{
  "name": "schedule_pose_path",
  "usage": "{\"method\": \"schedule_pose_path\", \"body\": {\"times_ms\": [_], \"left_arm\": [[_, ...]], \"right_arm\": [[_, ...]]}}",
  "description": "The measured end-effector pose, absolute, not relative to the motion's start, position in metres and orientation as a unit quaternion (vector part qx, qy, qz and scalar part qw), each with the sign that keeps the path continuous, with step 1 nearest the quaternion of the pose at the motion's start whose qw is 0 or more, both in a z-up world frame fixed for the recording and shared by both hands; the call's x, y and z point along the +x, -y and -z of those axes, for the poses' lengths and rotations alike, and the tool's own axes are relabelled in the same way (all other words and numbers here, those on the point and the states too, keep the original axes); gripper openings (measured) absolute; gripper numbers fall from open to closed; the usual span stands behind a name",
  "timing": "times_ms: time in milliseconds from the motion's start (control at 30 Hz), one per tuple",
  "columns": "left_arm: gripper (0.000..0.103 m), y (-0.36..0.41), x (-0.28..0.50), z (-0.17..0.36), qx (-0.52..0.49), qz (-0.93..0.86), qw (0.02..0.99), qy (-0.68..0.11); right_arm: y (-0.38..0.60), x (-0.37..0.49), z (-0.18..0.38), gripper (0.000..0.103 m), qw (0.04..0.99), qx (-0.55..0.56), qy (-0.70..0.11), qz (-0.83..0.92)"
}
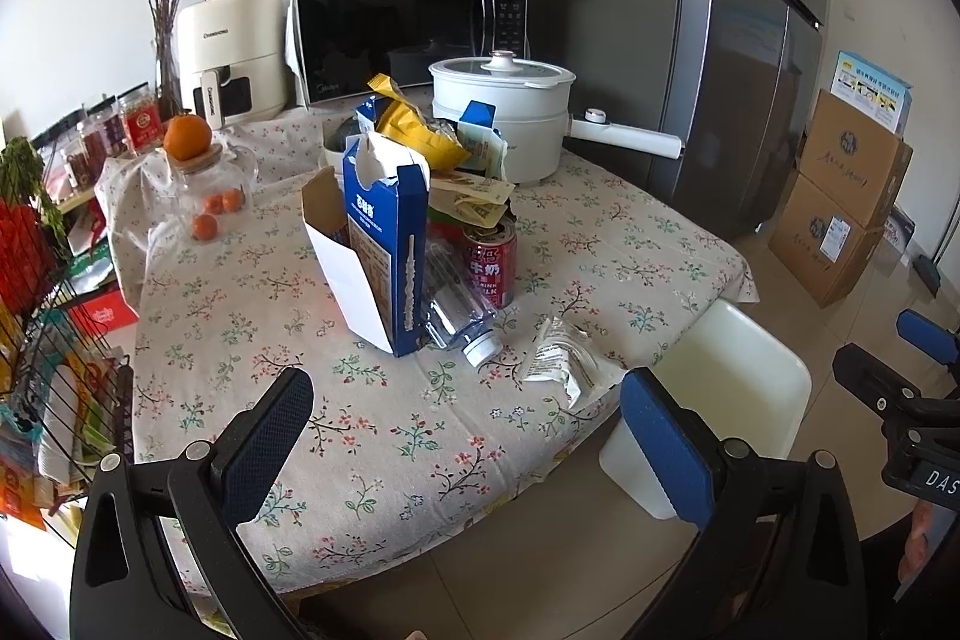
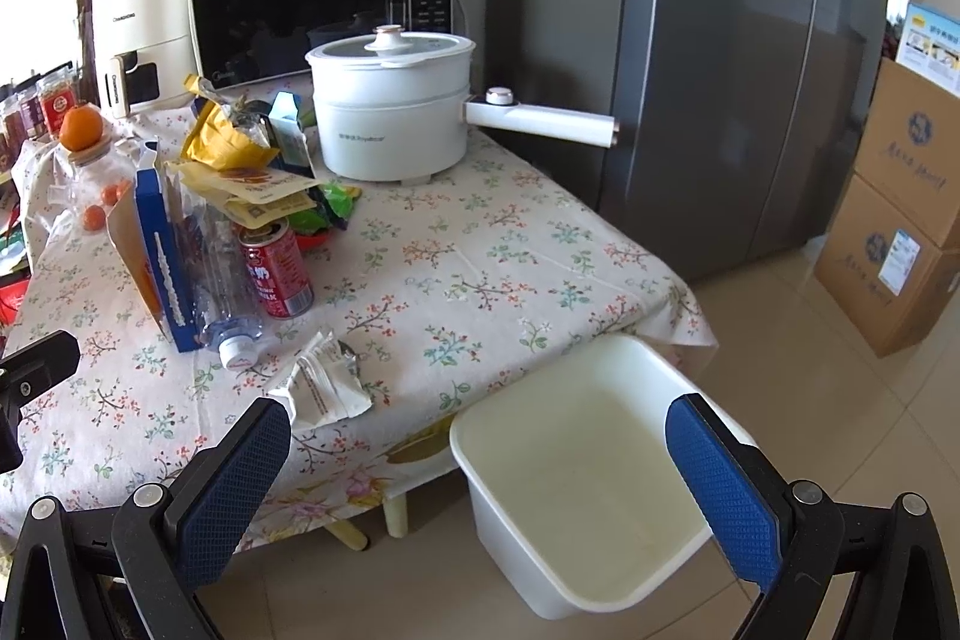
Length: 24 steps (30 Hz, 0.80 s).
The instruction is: Collect trash
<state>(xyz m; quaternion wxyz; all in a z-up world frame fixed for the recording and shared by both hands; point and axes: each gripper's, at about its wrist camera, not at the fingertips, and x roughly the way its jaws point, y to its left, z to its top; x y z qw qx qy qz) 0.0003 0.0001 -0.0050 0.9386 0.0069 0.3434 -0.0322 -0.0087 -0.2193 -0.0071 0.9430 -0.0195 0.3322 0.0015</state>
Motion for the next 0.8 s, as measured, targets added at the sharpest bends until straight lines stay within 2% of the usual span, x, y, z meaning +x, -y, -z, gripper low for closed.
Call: {"method": "schedule_pose_path", "body": {"times_ms": [800], "left_arm": [[0.103, 0.0012, -0.0025, 0.0022, 0.006, 0.034, 0.938, -0.344]], "right_arm": [[0.2166, -0.0075, 0.0096, 0.103, 0.942, -0.025, -0.335, -0.002]]}}
